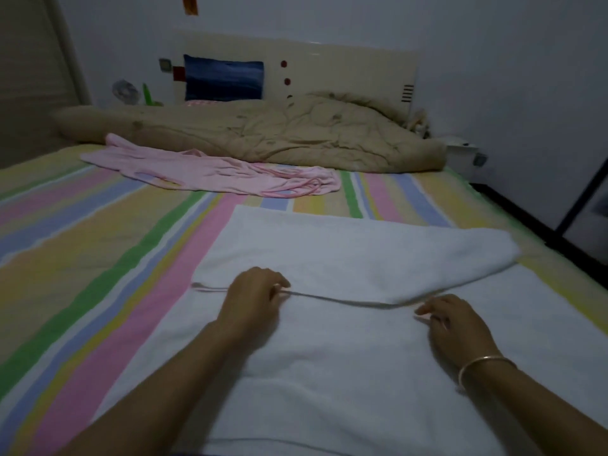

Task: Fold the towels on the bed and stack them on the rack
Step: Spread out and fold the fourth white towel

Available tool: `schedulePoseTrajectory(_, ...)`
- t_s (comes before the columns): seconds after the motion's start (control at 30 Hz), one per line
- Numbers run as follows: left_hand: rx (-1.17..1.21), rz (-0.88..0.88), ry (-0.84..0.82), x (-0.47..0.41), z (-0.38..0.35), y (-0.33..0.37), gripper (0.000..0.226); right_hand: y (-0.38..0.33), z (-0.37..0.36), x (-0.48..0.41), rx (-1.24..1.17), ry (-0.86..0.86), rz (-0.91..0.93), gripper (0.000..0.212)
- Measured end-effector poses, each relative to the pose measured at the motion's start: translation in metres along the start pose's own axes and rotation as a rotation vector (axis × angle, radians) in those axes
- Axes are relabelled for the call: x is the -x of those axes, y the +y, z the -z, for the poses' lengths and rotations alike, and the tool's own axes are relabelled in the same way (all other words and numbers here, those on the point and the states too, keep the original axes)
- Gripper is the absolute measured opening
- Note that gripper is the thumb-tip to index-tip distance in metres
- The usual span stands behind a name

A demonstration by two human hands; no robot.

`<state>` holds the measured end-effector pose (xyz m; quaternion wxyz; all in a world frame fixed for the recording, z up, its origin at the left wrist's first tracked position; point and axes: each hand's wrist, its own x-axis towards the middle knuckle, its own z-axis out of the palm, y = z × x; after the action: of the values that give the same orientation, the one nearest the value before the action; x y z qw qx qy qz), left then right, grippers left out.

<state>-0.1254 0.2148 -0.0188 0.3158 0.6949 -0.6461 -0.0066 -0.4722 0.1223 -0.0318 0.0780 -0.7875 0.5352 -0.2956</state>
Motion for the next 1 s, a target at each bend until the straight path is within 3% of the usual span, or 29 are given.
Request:
schedulePoseTrajectory(0.07,0.049,-0.158,-0.054,-0.010,-0.034,0.039,0.022,0.010,0.005,-0.004,-0.237,0.054,-0.336,0.030)
schedulePoseTrajectory(0.17,0.094,-0.365,-0.121,-0.019,-0.085,0.099,0.015,0.021,0.011,-0.025,-0.903,0.100,-0.850,0.026)
schedulePoseTrajectory(0.27,0.086,-0.490,-0.123,-0.027,-0.123,0.145,0.007,0.033,0.019,-0.056,-1.307,0.033,-1.078,0.030)
schedulePoseTrajectory(0.37,-0.006,-0.516,-0.067,-0.042,-0.148,0.156,0.014,0.048,0.021,-0.082,-1.533,0.001,-1.073,0.028)
schedulePoseTrajectory(0.5,-0.184,-0.396,-0.101,-0.061,-0.158,0.161,0.044,0.075,0.023,-0.112,-1.763,0.014,-1.044,0.017)
schedulePoseTrajectory(0.63,-0.239,-0.384,-0.054,-0.076,-0.159,0.158,0.063,0.088,0.013,-0.127,-1.887,0.012,-0.933,0.049)
schedulePoseTrajectory(0.77,-0.256,-0.266,0.038,-0.081,-0.170,0.160,0.059,0.092,0.003,-0.140,-1.948,-0.016,-0.896,0.060)
schedulePoseTrajectory(0.87,-0.188,-0.220,0.122,-0.075,-0.176,0.158,0.055,0.097,-0.002,-0.150,-1.992,0.010,-0.902,0.047)
schedulePoseTrajectory(1.0,-0.151,-0.198,0.186,-0.068,-0.177,0.158,0.044,0.099,0.008,-0.160,-1.877,-0.094,-0.800,0.032)
